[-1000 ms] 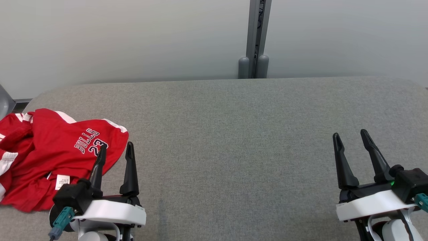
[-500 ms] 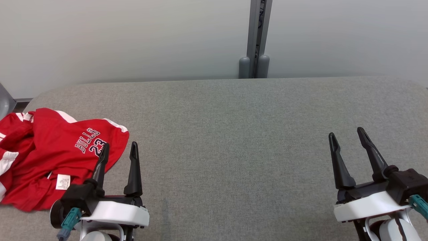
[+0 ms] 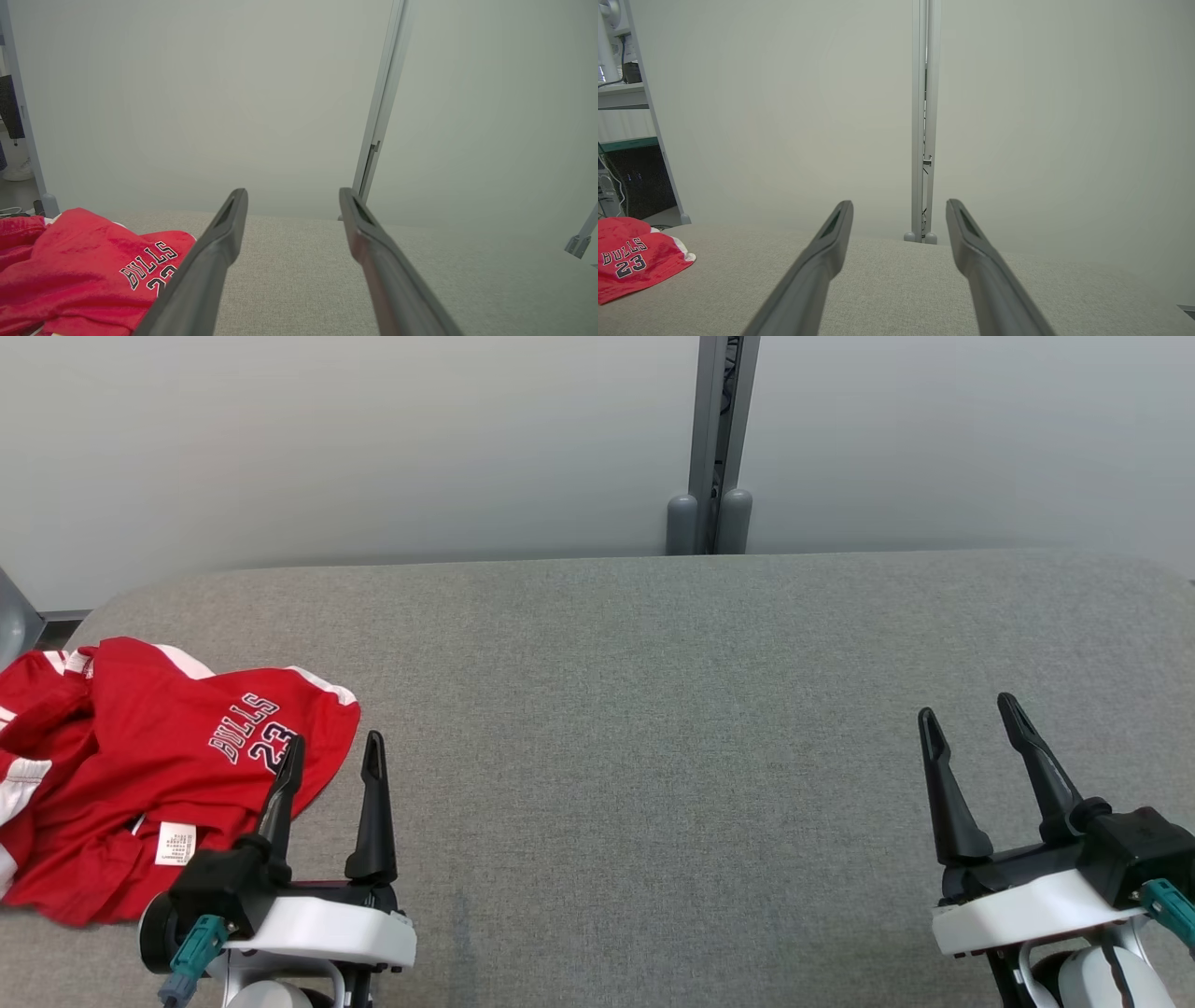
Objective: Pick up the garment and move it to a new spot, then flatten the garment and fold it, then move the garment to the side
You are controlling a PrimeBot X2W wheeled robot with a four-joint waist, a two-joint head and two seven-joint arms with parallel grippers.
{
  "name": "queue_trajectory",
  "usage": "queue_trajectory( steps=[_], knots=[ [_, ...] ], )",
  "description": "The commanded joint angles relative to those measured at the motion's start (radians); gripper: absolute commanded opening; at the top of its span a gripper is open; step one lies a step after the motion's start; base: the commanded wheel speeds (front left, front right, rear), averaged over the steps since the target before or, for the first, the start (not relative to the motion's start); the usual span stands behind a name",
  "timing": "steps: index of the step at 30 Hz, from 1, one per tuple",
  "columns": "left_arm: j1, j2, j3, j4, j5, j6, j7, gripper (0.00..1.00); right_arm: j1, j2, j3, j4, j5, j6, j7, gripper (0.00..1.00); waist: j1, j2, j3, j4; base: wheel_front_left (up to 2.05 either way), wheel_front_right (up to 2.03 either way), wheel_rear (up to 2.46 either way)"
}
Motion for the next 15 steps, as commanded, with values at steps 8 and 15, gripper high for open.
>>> queue_trajectory(
  steps=[8, 15],
  knots=[
    [-0.02, 0.005, 0.004, 0.003, 0.011, 0.003, -0.005, 1.0, -0.007, -0.002, -0.004, 0.001, -0.001, 0.001, -0.005, 1.0, 0.0, 0.0, 0.001, 0.003, 0.0, 0.0, 0.0],
    [-0.022, 0.005, 0.003, 0.012, 0.014, 0.0, -0.005, 1.0, -0.009, -0.001, -0.002, 0.003, 0.001, 0.001, -0.005, 1.0, 0.0, 0.0, 0.002, 0.006, 0.0, 0.0, 0.0]
  ],
)
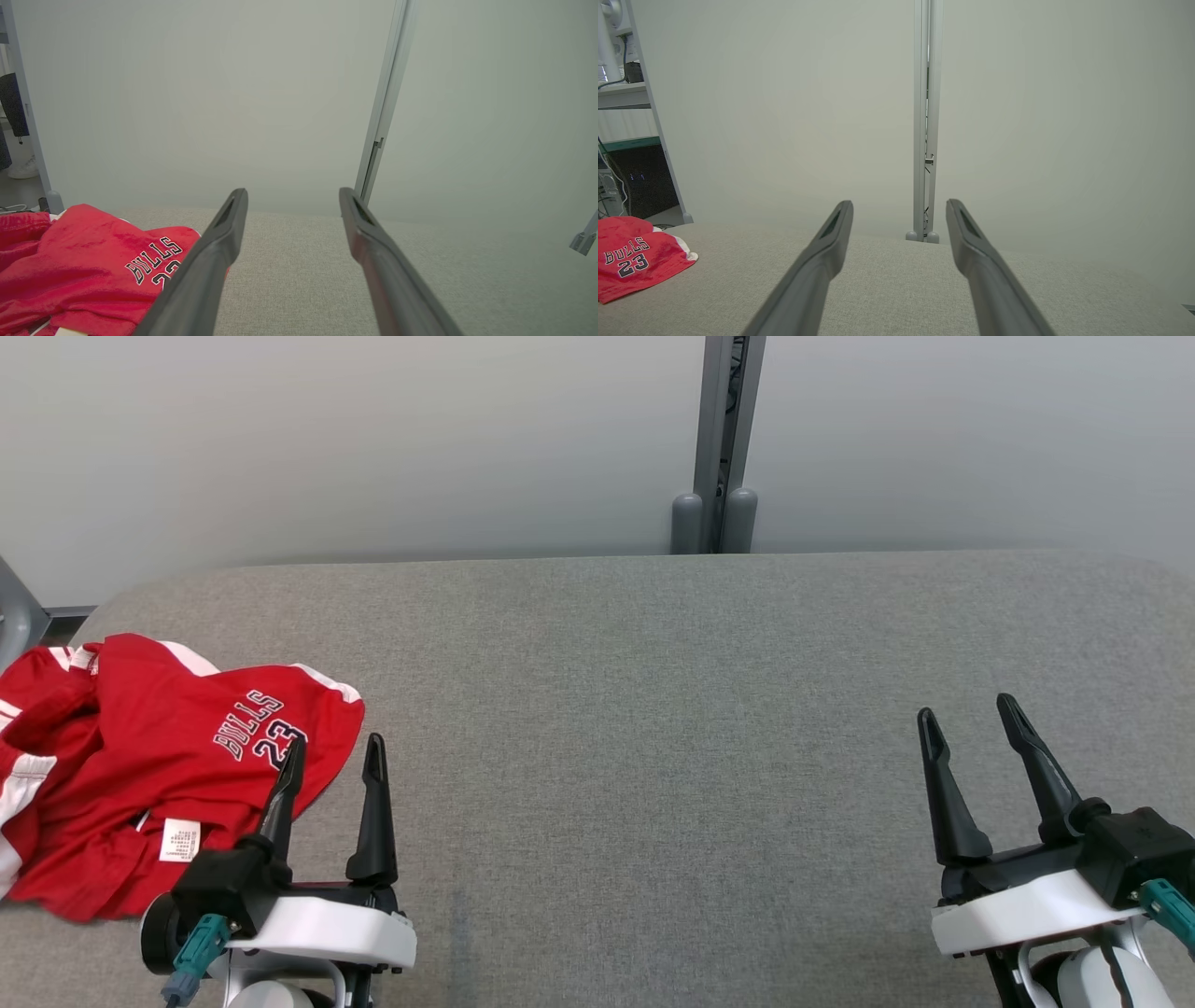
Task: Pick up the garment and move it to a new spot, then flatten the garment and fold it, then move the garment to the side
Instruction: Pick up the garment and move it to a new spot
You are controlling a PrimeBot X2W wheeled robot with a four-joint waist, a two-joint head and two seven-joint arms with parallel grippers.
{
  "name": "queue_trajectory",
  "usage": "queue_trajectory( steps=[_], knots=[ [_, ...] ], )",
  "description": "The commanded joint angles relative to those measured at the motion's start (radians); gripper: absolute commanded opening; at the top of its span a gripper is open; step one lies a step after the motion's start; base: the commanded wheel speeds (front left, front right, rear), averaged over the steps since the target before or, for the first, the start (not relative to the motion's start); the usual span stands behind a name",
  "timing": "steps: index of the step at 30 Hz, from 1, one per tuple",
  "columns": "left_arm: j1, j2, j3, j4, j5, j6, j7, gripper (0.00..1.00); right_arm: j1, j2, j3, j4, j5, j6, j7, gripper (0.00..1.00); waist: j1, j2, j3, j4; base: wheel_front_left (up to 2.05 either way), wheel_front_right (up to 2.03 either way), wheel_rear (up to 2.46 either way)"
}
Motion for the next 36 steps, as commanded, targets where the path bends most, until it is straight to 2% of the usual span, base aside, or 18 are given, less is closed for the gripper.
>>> queue_trajectory(
  steps=[1, 7, 13, 26, 27, 28, 36],
  knots=[
    [-0.02, 0.005, 0.002, 0.002, 0.009, 0.0, -0.005, 1.0, -0.008, -0.002, -0.004, 0.0, -0.001, 0.001, -0.005, 1.0, 0.0, 0.0, 0.0, 0.001, 0.0, 0.0, 0.0],
    [-0.021, 0.005, 0.003, 0.008, 0.011, -0.003, -0.005, 1.0, -0.004, 0.0, -0.005, -0.001, 0.002, 0.001, -0.005, 1.0, 0.0, 0.0, 0.0, 0.018, 0.0, 0.0, 0.0],
    [-0.019, 0.005, 0.008, 0.003, 0.016, 0.005, -0.005, 1.0, 0.003, -0.002, 0.001, -0.002, 0.009, 0.001, -0.005, 1.0, 0.0, 0.0, 0.0, 0.064, 0.0, 0.0, 0.0],
    [-0.004, 0.004, 0.016, 0.013, 0.014, 0.024, -0.004, 1.0, 0.019, -0.008, 0.019, -0.006, 0.016, 0.001, -0.005, 1.0, 0.0, 0.0, 0.001, 0.268, 0.0, 0.0, 0.0],
    [-0.004, 0.004, 0.016, 0.013, 0.014, 0.024, -0.004, 1.0, 0.019, -0.008, 0.019, -0.006, 0.016, 0.001, -0.005, 1.0, 0.0, 0.0, 0.001, 0.268, 0.0, 0.0, 0.0],
    [-0.002, 0.005, 0.017, 0.015, 0.016, 0.023, -0.004, 1.0, 0.021, -0.008, 0.024, -0.004, 0.02, 0.001, -0.005, 1.0, 0.0, 0.0, -0.002, 0.3, 0.0, 0.0, 0.0],
    [0.011, 0.005, 0.023, 0.021, 0.017, 0.024, -0.004, 1.0, 0.023, -0.011, 0.035, 0.0, 0.023, 0.001, -0.005, 1.0, 0.0, 0.0, -0.005, 0.398, 0.0, 0.0, 0.0]
  ],
)
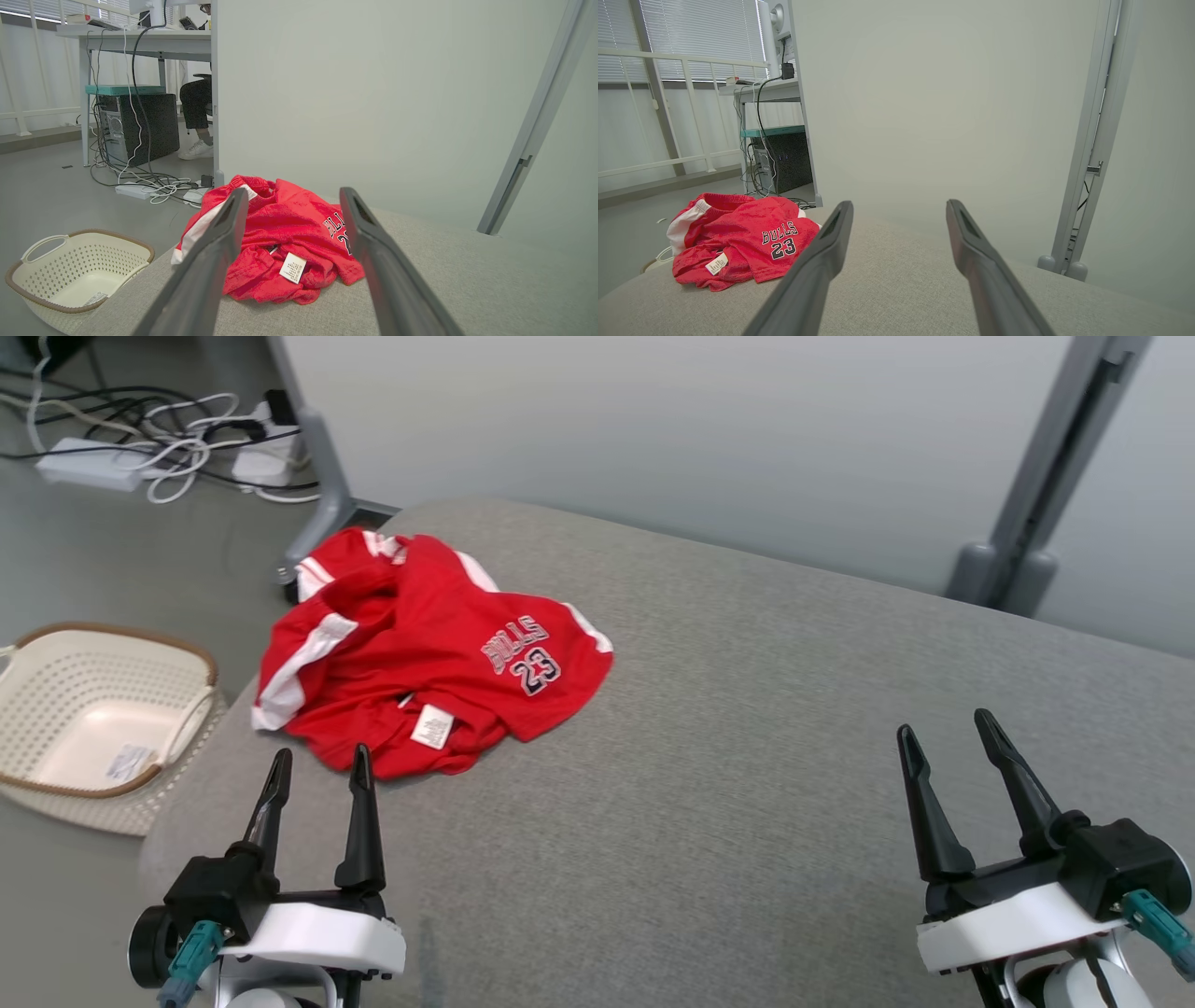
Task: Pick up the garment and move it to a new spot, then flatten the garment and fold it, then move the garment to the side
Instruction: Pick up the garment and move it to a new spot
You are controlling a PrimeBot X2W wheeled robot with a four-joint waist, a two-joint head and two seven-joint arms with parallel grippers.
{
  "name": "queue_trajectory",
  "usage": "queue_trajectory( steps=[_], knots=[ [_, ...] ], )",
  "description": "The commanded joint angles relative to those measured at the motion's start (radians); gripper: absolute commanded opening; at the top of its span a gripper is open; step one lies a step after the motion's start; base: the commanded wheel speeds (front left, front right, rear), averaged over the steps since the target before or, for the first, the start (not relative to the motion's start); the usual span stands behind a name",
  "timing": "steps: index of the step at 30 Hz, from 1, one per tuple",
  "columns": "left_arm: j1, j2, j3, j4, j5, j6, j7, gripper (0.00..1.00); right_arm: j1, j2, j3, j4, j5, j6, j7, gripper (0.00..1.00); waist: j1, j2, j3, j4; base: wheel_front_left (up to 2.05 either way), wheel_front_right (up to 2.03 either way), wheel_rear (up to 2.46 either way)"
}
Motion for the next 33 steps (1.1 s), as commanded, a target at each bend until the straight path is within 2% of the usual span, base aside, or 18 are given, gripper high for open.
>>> queue_trajectory(
  steps=[1, 10, 16, 21, 29, 33],
  knots=[
    [0.006, 0.004, 0.004, 0.003, -0.001, 0.005, -0.002, 1.0, 0.007, -0.005, 0.001, 0.001, 0.002, 0.0, -0.004, 1.0, -0.0001, 0.0, -0.003, 0.032, 0.0, 0.0, 0.0],
    [0.01, 0.004, 0.024, 0.008, 0.004, -0.008, -0.002, 1.0, 0.001, 0.0, 0.013, 0.008, 0.003, 0.0, -0.004, 1.0, -0.0001, 0.0, -0.004, 0.067, 0.0, 0.0, 0.0],
    [0.003, 0.004, 0.039, 0.027, -0.016, 0.0, -0.002, 1.0, -0.007, 0.004, 0.024, 0.01, 0.008, 0.0, -0.004, 1.0, -0.0001, 0.0, -0.003, 0.049, 0.0, 0.0, 0.0],
    [-0.053, 0.018, 0.05, 0.088, -0.021, -0.024, 0.005, 1.0, -0.012, 0.0, 0.029, 0.002, 0.011, 0.0, -0.003, 1.0, -0.0001, 0.0, 0.007, 0.023, 0.0, 0.0, 0.0],
    [-0.246, 0.118, 0.086, 0.154, -0.05, -0.031, 0.19, 1.0, -0.03, -0.015, 0.039, -0.011, 0.001, 0.0, -0.003, 1.0, -0.0001, 0.0, 0.046, -0.025, 0.0, 0.0, 0.0],
    [-0.357, 0.16, 0.091, 0.209, -0.083, -0.059, 0.306, 1.0, -0.047, -0.029, 0.042, -0.021, 0.0, 0.0, -0.003, 1.0, -0.0001, 0.0, 0.077, -0.048, 0.0, 0.0, 0.0]
  ],
)
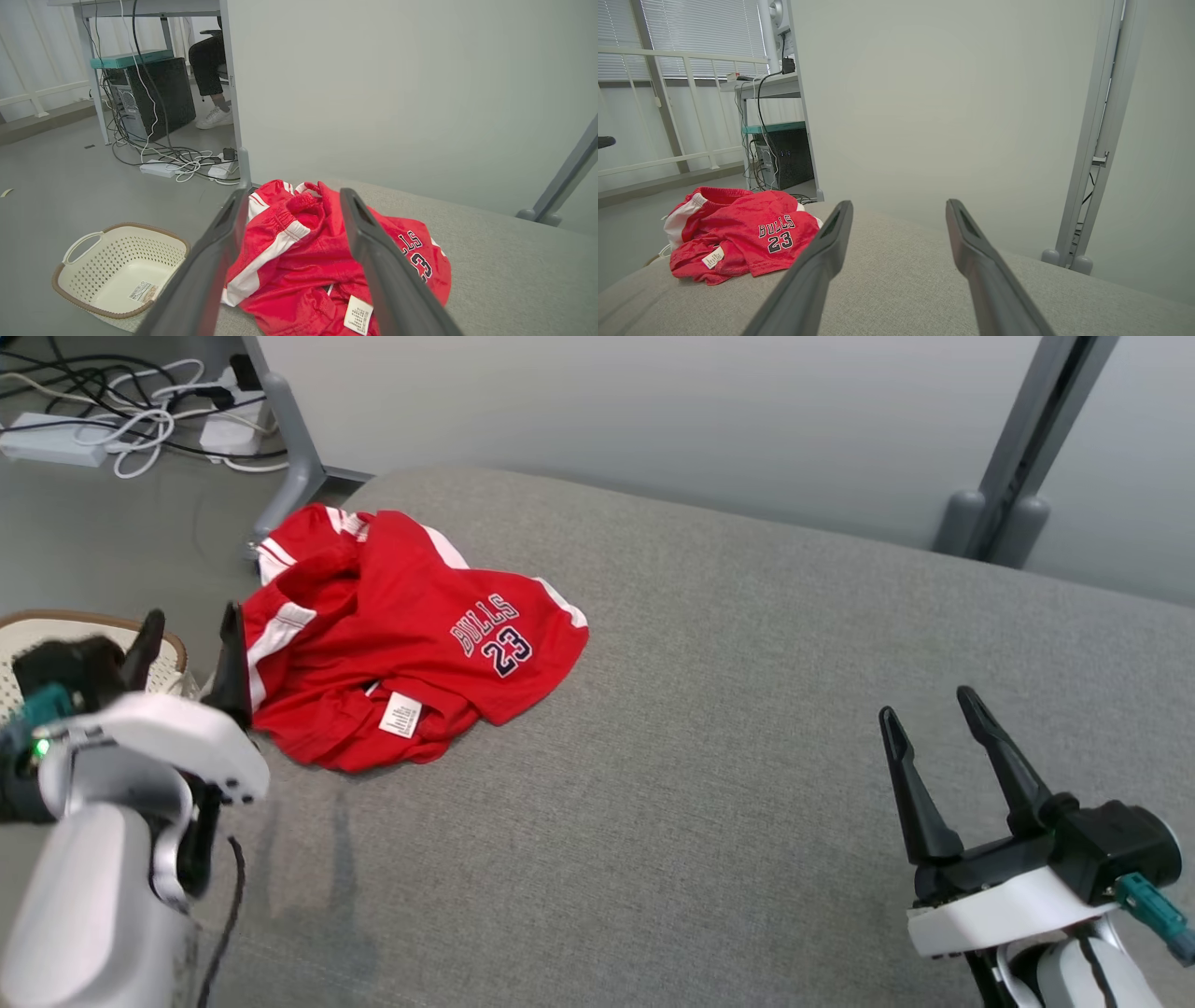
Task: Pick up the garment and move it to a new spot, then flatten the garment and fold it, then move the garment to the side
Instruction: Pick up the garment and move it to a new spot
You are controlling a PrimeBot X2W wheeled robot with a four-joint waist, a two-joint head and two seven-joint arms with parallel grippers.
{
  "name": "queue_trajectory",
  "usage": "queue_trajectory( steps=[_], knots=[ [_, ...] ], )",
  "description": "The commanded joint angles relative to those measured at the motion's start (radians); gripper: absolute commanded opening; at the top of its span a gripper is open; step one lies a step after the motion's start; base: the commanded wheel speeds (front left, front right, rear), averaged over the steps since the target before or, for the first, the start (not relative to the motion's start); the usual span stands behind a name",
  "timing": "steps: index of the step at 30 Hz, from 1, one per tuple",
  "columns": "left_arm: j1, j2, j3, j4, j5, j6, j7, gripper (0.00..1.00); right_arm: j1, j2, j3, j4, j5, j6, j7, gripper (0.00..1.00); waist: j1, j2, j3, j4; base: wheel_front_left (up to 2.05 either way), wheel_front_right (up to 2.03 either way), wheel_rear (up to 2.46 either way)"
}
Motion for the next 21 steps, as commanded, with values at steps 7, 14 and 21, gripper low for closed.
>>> queue_trajectory(
  steps=[7, 14, 21],
  knots=[
    [-0.202, 0.052, 0.002, 0.127, -0.053, -0.041, 0.17, 1.0, -0.057, -0.042, 0.01, -0.025, -0.003, 0.0, -0.001, 1.0, 0.0, 0.0, 0.083, -0.056, 0.0, 0.0, 0.0],
    [-0.348, 0.106, 0.05, 0.274, -0.098, -0.021, 0.255, 1.0, -0.117, -0.062, 0.035, -0.034, 0.009, 0.0, -0.001, 1.0, 0.0, 0.0, 0.167, -0.128, 0.0, 0.0, 0.0],
    [-0.443, 0.178, 0.07, 0.424, -0.102, 0.011, 0.335, 1.0, -0.163, -0.086, 0.031, -0.044, 0.019, 0.0, -0.001, 1.0, 0.0, 0.0, 0.244, -0.194, 0.0, 0.0, 0.0]
  ],
)
